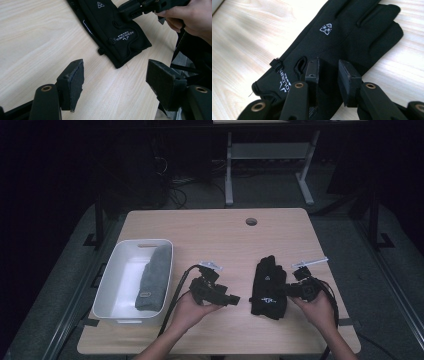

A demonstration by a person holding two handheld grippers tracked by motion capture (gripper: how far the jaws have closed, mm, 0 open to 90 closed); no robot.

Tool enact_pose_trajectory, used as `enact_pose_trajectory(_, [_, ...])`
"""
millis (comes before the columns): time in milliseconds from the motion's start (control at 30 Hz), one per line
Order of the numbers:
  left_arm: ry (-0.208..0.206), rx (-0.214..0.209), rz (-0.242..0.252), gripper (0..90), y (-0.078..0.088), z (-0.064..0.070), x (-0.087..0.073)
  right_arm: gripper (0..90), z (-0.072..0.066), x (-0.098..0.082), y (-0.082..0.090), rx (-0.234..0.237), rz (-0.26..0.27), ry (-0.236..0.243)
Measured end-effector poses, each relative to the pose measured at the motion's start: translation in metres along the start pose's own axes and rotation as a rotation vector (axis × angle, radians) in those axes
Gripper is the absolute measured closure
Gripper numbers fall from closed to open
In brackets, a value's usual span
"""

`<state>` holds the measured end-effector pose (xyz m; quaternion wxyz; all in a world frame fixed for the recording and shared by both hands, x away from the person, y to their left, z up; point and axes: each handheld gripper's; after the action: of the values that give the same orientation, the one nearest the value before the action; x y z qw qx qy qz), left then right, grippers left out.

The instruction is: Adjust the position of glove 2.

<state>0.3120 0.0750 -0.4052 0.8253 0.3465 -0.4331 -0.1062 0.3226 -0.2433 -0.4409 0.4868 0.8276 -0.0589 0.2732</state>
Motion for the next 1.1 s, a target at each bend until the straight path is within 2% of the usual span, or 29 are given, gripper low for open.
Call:
enact_pose_trajectory(333, [0.008, 0.002, -0.019, 30.7, -0.016, -0.001, 0.001, 68.4, -0.009, -0.004, -0.005, 0.049, -0.021, 0.014])
enact_pose_trajectory(433, [0.006, -0.002, -0.03, 30.8, -0.023, 0.0, 0.001, 64.4, -0.012, -0.004, -0.006, 0.059, -0.028, 0.014])
enact_pose_trajectory(533, [0.014, -0.02, -0.034, 30.9, -0.03, 0.001, 0.001, 55.7, -0.01, -0.002, -0.003, 0.043, 0.004, 0.019])
enact_pose_trajectory(667, [0.017, -0.015, -0.047, 31.6, -0.04, 0.002, 0.002, 47.7, -0.002, 0.003, -0.002, 0.013, 0.043, -0.005])
enact_pose_trajectory(767, [0.026, -0.018, -0.062, 32.5, -0.048, 0.001, 0.003, 44.7, 0.006, 0.006, -0.003, -0.012, 0.068, -0.028])
enact_pose_trajectory(867, [0.034, -0.018, -0.081, 34.3, -0.056, 0.001, 0.003, 42.9, 0.014, 0.01, -0.008, -0.042, 0.068, -0.049])
enact_pose_trajectory(1033, [0.028, -0.011, -0.111, 34.5, -0.067, 0.001, 0.003, 41.9, 0.02, 0.017, -0.014, -0.064, 0.072, -0.066])
enact_pose_trajectory(1100, [0.04, -0.011, -0.126, 35.0, -0.071, 0.002, 0.003, 41.9, 0.021, 0.019, -0.015, -0.071, 0.072, -0.077])
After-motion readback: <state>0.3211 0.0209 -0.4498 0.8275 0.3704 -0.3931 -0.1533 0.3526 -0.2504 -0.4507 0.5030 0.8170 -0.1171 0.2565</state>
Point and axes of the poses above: each handheld gripper's, and its own axes: y roughly backward along the jaws, x roughly out of its top, z roughly to its right, and after that the axes turned 5 degrees about -y, right-handed
